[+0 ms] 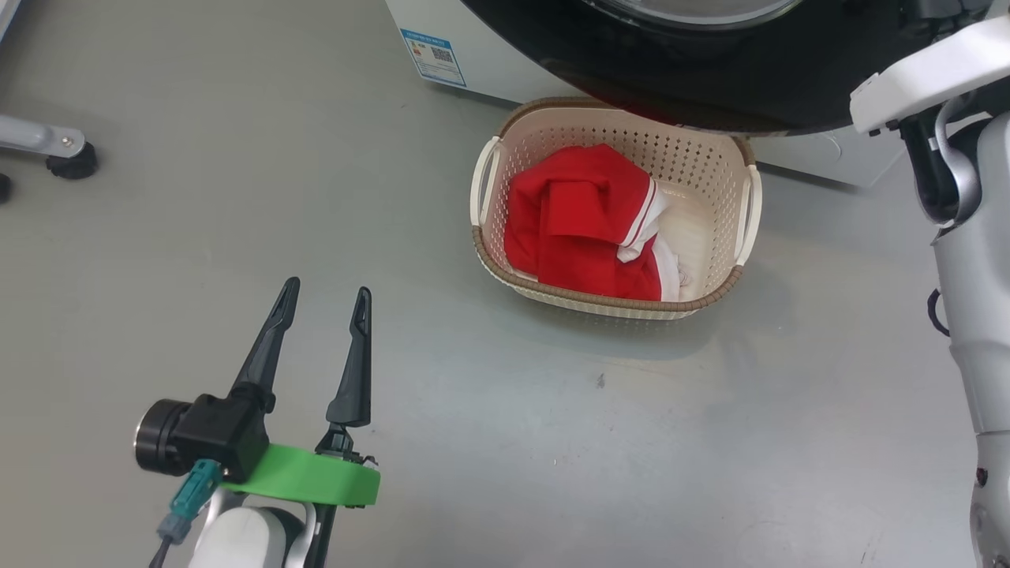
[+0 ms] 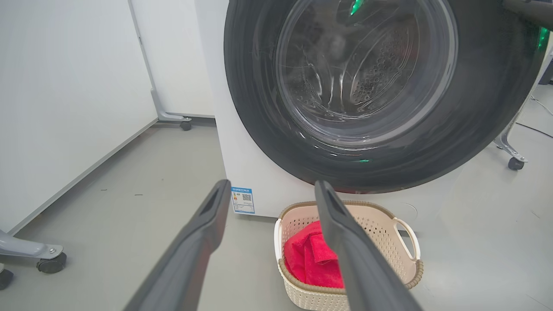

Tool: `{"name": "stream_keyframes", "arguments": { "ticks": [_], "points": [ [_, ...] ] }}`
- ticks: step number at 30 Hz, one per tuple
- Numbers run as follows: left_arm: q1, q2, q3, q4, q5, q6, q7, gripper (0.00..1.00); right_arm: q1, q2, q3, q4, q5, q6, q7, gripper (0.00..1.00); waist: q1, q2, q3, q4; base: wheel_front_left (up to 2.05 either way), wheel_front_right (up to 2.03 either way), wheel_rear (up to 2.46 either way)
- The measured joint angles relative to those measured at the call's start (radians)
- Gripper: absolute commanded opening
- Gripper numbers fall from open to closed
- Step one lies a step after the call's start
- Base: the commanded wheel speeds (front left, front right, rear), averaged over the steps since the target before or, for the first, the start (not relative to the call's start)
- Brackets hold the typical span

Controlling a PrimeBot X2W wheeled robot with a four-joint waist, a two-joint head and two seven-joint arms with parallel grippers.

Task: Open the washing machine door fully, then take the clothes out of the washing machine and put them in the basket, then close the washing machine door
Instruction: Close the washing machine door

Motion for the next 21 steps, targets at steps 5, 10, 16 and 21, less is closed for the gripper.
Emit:
{"name": "stream_keyframes", "arguments": {
  "ticks": [5,10,16,21],
  "points": [
    [-0.011,-0.003,-0.009,0.011,-0.001,-0.005,-0.001,1.0,-0.026,-0.029,-0.016,0.03,0.0,0.0,0.001,0.0,0.0,0.0,0.012,0.007,0.0,0.0,0.0],
    [-0.015,-0.004,-0.01,0.021,-0.008,-0.008,-0.001,1.0,-0.065,-0.046,-0.028,0.071,0.0,-0.002,0.01,0.0,0.0,0.0,0.023,0.017,0.0,0.0,0.0],
    [-0.024,-0.005,-0.015,0.024,-0.008,-0.013,-0.009,1.0,-0.118,-0.063,-0.04,0.105,0.0,-0.007,0.022,0.0,0.0,0.0,0.042,0.027,0.0,0.0,0.0],
    [-0.041,-0.007,-0.02,0.031,-0.008,-0.016,-0.009,1.0,-0.155,-0.079,-0.049,0.145,0.0,-0.01,0.022,0.0,0.0,0.0,0.052,0.034,0.0,0.0,0.0]
  ]
}}
